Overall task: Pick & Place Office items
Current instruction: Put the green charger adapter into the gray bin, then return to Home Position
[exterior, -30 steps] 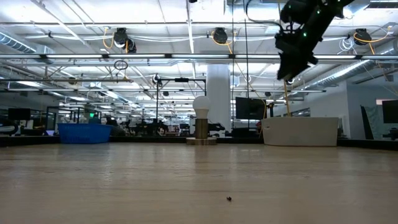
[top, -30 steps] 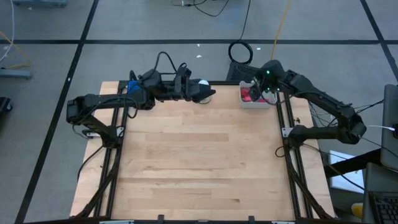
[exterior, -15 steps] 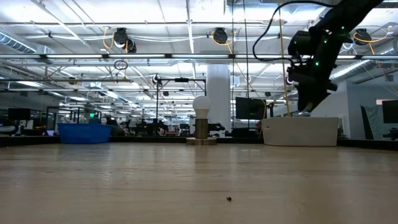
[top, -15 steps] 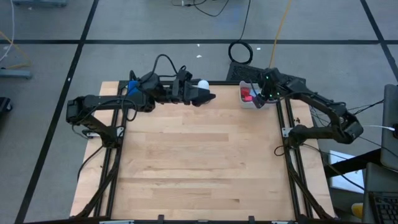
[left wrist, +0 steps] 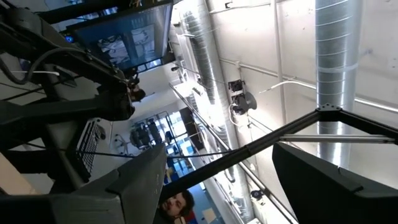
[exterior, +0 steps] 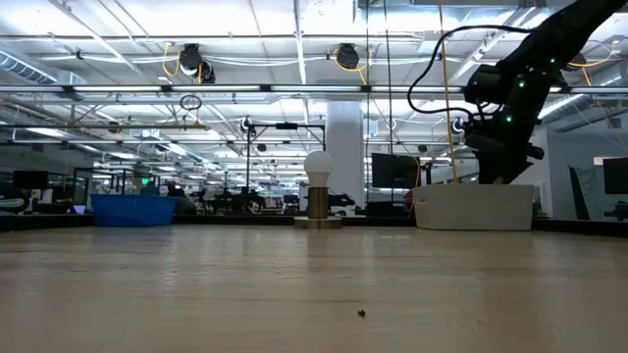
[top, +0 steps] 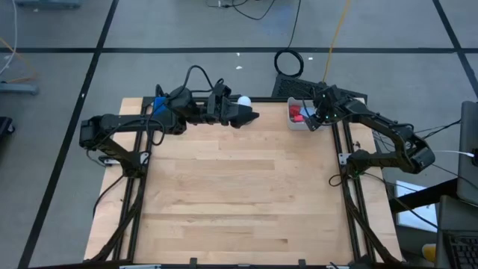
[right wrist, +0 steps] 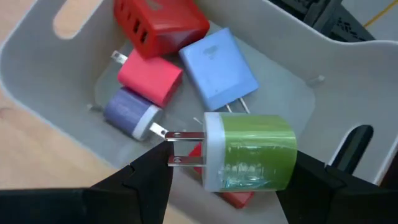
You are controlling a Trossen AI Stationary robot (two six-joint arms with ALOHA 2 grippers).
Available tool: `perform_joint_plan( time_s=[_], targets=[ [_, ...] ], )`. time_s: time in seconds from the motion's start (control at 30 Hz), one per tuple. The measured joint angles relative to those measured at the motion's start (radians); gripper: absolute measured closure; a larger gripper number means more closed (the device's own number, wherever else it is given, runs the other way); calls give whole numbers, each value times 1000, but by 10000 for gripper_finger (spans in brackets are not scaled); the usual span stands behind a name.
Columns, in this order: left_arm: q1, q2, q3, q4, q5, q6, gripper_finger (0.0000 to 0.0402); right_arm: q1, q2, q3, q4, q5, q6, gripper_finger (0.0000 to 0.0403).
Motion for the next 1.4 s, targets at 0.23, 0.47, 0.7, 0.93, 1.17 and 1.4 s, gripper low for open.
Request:
perform_joint_plan(
  time_s=[0.23, 0.47, 0.7, 0.93, 1.17, 1.4],
  targets=[
    [-9, 0, 0, 0, -7, -4, 107, -25, 0, -3, 44, 0, -1, 176],
    [-33, 0, 0, 0, -9, -4, 107, -24, 0, -3, 47, -1, -1, 134],
    [-39, 0, 0, 1, -8, 9, 107, -24, 0, -3, 44, -3, 35, 107],
    [-39, -18, 0, 11, 12, 122, 107, -6, -57, -3, 45, -46, 78, 84],
    [-18, -101, 0, -10, 70, 264, 107, 40, -208, 21, 55, -70, 151, 53],
    [0, -216, 0, -196, 78, 470, 108, 76, -339, 68, 93, -216, 255, 50]
  ],
)
